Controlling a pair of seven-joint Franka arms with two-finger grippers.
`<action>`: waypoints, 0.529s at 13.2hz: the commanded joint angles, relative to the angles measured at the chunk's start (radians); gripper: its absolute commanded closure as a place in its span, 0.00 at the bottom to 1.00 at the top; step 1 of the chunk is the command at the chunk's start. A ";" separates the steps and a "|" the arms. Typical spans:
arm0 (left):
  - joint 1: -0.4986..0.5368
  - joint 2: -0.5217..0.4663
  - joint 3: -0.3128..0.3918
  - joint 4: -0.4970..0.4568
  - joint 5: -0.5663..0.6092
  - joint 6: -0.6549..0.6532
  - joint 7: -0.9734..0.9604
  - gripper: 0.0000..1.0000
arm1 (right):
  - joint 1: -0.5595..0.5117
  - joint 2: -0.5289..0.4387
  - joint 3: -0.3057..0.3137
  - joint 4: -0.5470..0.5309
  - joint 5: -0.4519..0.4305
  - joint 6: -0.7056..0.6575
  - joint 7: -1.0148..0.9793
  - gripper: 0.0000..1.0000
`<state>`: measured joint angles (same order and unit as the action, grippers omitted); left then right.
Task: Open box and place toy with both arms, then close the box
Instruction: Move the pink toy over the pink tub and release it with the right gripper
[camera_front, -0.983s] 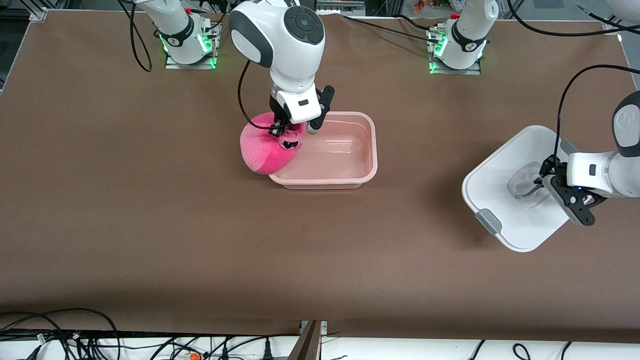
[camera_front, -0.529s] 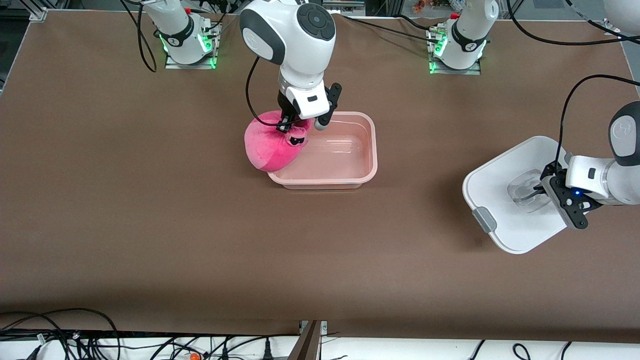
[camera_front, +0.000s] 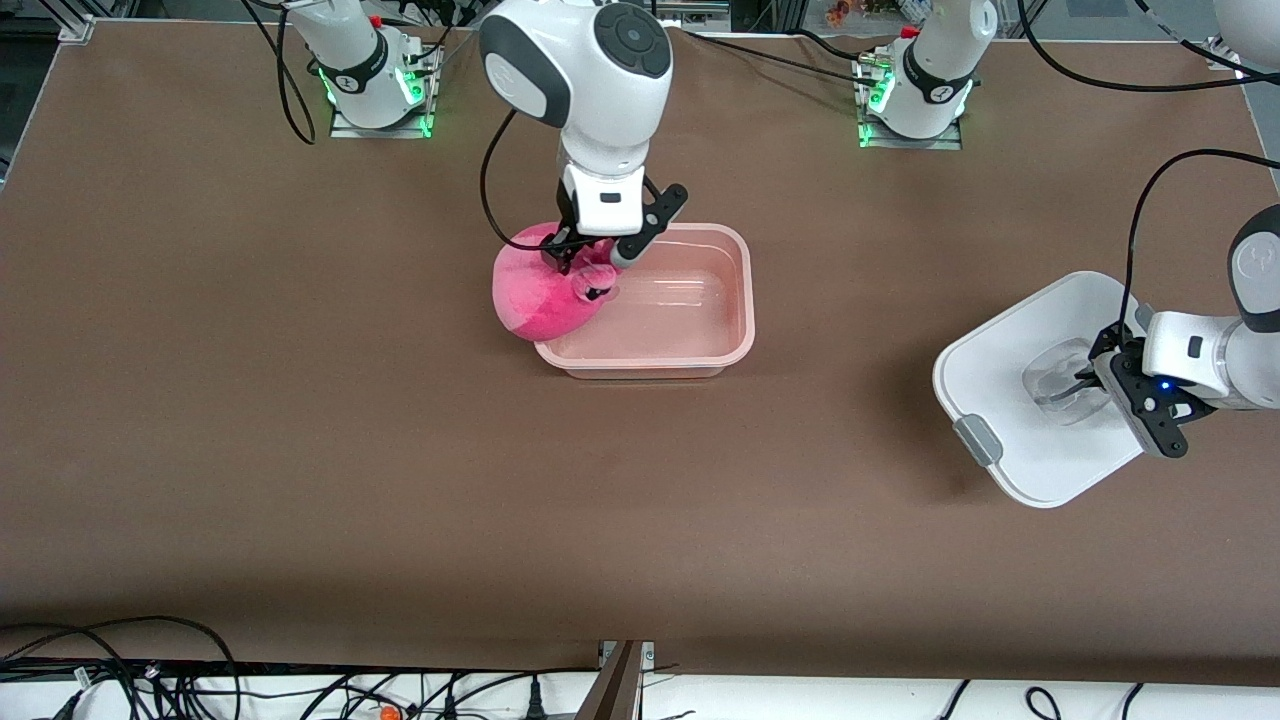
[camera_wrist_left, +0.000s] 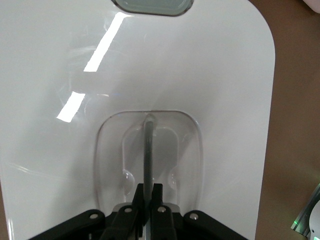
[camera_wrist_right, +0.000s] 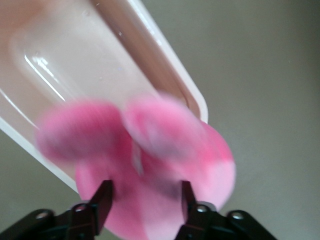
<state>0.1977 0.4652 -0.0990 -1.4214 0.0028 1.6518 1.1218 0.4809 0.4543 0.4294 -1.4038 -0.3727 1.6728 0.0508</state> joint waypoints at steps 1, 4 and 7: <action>0.014 -0.005 -0.001 -0.008 -0.017 0.006 0.021 1.00 | -0.051 -0.008 -0.006 0.057 0.090 -0.038 0.029 0.00; 0.014 -0.005 -0.001 -0.008 -0.017 0.006 0.019 1.00 | -0.067 -0.022 -0.027 0.081 0.092 -0.085 0.086 0.00; 0.012 -0.005 -0.001 -0.008 -0.017 0.003 0.004 1.00 | -0.171 -0.049 -0.040 0.115 0.106 -0.145 0.086 0.00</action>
<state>0.2065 0.4698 -0.0988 -1.4216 0.0028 1.6517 1.1210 0.3792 0.4298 0.3877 -1.3088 -0.2962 1.5709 0.1268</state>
